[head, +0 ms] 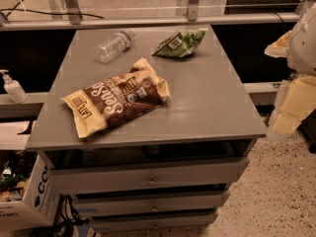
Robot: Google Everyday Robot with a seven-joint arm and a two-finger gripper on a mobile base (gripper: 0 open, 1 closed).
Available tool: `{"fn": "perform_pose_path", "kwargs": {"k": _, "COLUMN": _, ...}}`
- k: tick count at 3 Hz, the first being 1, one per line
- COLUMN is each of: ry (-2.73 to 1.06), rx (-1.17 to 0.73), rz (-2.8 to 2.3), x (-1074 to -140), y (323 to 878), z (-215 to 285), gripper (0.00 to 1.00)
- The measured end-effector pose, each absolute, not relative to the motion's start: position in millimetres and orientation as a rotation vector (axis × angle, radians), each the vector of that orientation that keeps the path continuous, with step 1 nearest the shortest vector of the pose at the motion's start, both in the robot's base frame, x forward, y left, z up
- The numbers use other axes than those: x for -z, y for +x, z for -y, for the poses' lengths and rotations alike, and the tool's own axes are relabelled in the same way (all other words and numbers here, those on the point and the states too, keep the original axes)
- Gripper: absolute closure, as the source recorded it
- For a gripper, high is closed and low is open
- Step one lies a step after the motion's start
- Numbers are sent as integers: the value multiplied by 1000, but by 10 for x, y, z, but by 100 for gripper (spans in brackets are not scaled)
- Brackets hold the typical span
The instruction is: Pick brown chip bag
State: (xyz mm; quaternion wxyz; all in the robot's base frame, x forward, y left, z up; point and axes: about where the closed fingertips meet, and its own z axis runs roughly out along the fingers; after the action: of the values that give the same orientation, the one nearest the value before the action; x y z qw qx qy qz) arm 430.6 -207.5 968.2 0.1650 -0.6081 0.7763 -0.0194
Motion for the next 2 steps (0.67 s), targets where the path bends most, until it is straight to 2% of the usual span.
{"fn": "perform_pose_path", "kwargs": {"k": 2, "ry": -1664, "rx": -188, "rz": -2055, "x": -9490, "y": 4455, "z": 1537, "gripper": 0}}
